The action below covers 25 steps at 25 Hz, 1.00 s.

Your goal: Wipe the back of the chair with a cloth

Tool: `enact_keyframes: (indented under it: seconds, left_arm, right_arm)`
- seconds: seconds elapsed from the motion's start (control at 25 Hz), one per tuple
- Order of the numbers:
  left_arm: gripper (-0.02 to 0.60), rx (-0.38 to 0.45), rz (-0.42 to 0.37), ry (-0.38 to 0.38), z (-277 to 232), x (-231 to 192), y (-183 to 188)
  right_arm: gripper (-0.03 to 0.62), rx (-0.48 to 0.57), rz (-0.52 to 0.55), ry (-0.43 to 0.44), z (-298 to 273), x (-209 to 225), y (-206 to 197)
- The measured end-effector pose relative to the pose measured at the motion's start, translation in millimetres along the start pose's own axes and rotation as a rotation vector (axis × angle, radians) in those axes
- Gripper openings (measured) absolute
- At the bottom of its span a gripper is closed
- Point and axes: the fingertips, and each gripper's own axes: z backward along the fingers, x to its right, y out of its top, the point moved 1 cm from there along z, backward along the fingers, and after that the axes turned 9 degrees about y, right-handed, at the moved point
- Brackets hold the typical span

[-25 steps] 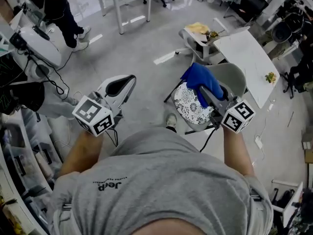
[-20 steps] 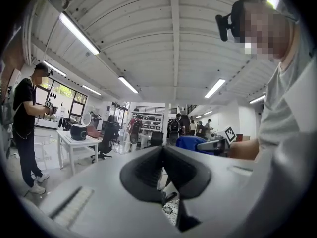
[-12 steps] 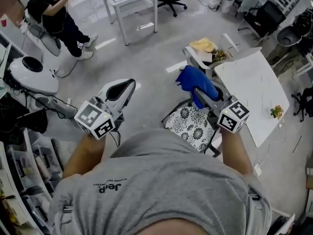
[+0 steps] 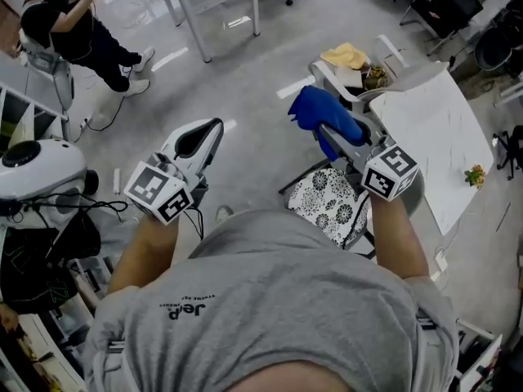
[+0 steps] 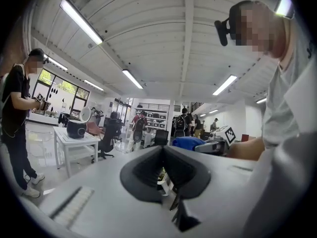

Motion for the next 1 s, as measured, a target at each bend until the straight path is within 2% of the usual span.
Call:
enact_keyframes:
  seconds: [0.16, 0.28, 0.48, 0.56, 0.68, 0.84, 1.0]
  left_arm:
    - [0.058, -0.003, 0.017, -0.089, 1.0, -38.7, -3.7]
    - [0.058, -0.026, 0.000, -0.142, -0.6, -59.2, -9.2]
    - [0.058, -0.090, -0.020, -0.208, -23.4, -41.5, -34.0]
    - [0.058, -0.110, -0.011, -0.231, -41.9, -18.6, -46.7]
    - [0.058, -0.139, 0.001, -0.290, -75.1, 25.5, -68.0]
    - [0.058, -0.192, -0.020, -0.356, -122.1, 74.2, -101.9]
    - [0.058, -0.242, -0.047, -0.410, -171.5, 118.4, -137.7]
  right_arm:
    - [0.144, -0.010, -0.007, -0.100, -28.6, -17.7, 0.2]
    - [0.144, -0.014, -0.040, -0.140, -47.1, -24.0, -10.9]
    - [0.144, -0.046, -0.120, -0.198, -32.6, -6.9, -51.3]
    - [0.144, -0.068, -0.144, -0.242, -6.1, 14.8, -73.3]
    - [0.144, -0.123, -0.187, -0.363, 53.7, 59.7, -120.2]
    - [0.144, -0.213, -0.246, -0.545, 146.6, 112.9, -187.1]
    - [0.144, -0.291, -0.288, -0.674, 226.6, 158.7, -239.3]
